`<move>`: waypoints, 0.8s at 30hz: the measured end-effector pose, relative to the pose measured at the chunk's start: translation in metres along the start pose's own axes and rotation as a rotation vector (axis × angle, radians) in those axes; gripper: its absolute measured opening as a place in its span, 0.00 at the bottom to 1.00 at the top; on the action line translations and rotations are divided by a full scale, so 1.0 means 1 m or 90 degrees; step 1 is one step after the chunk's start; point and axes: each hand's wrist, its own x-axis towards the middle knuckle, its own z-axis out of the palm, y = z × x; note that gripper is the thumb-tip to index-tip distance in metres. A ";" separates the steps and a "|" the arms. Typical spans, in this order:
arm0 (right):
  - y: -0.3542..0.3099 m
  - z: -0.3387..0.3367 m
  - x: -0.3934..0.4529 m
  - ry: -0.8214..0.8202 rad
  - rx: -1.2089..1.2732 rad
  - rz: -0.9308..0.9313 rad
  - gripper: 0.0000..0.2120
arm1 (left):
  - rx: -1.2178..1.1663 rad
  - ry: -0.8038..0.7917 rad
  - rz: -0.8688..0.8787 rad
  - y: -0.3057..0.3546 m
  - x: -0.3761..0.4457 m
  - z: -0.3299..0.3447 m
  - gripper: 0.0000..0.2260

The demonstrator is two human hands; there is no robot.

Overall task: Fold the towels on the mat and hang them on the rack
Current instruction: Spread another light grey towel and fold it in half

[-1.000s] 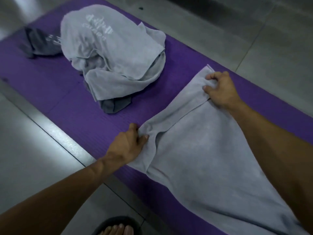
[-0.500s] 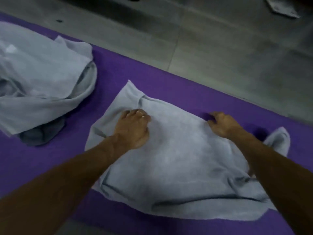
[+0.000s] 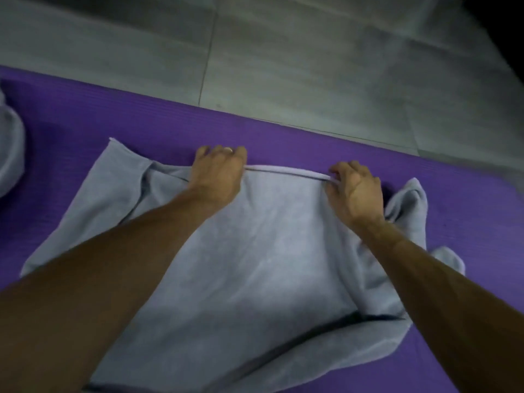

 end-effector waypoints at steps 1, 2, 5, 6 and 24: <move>0.003 -0.002 0.001 -0.087 -0.006 0.019 0.20 | -0.003 -0.022 -0.011 0.000 0.004 -0.002 0.13; 0.011 -0.003 0.001 -0.165 -0.044 0.015 0.24 | -0.010 -0.048 -0.012 0.003 0.007 -0.003 0.16; 0.053 -0.011 -0.014 -0.113 -0.098 -0.054 0.23 | -0.024 -0.086 0.054 0.024 0.011 -0.009 0.21; 0.078 -0.018 -0.021 -0.043 -0.076 -0.030 0.21 | -0.026 -0.098 0.103 0.040 0.013 -0.014 0.22; 0.298 -0.065 -0.149 -0.078 0.171 0.298 0.04 | -0.190 -0.195 0.108 0.318 0.017 0.021 0.32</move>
